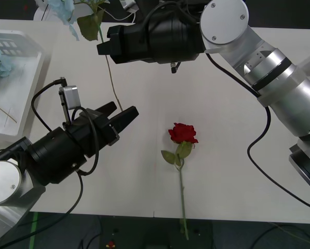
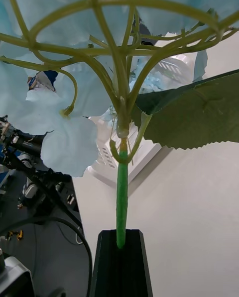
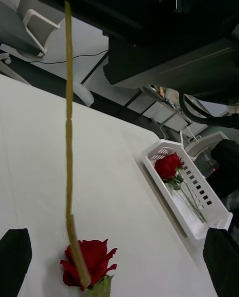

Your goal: Put the red flowers into the right box and the blue flowers into the left box

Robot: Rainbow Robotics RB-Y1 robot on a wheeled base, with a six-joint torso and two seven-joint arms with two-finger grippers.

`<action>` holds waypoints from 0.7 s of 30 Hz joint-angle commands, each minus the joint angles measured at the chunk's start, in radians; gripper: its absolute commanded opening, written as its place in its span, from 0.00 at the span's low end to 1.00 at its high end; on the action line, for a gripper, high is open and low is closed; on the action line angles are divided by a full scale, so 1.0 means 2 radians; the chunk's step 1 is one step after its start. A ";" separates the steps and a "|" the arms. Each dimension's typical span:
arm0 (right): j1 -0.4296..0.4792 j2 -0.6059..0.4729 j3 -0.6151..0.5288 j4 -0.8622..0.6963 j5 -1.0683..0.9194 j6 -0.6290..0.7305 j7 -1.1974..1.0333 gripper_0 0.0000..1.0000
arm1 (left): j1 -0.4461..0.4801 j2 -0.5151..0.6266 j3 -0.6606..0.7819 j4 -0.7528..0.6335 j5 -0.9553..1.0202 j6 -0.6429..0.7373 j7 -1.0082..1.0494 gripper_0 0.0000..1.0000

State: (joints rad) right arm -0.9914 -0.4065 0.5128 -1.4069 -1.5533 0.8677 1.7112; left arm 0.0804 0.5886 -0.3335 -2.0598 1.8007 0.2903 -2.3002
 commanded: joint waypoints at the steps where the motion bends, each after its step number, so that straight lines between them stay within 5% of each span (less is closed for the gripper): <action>1: -0.003 0.025 -0.013 -0.017 0.003 -0.008 0.023 0.00 | -0.021 -0.007 -0.013 -0.016 0.005 -0.016 -0.033 1.00; 4: -0.003 0.028 -0.013 -0.017 0.003 -0.008 0.024 0.00 | -0.028 -0.008 -0.013 -0.015 0.005 -0.024 -0.033 1.00; 10: -0.003 0.031 -0.012 -0.017 0.003 -0.007 0.030 0.00 | -0.033 -0.008 -0.013 -0.015 0.008 -0.046 -0.033 0.01; 21: -0.003 0.031 -0.009 -0.017 0.010 -0.007 0.035 0.00 | -0.033 -0.011 -0.012 -0.014 0.009 -0.062 -0.032 0.00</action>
State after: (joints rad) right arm -0.9914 -0.3716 0.5124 -1.4069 -1.5424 0.8672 1.7390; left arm 0.0453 0.5877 -0.3466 -2.0598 1.8059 0.1805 -2.3003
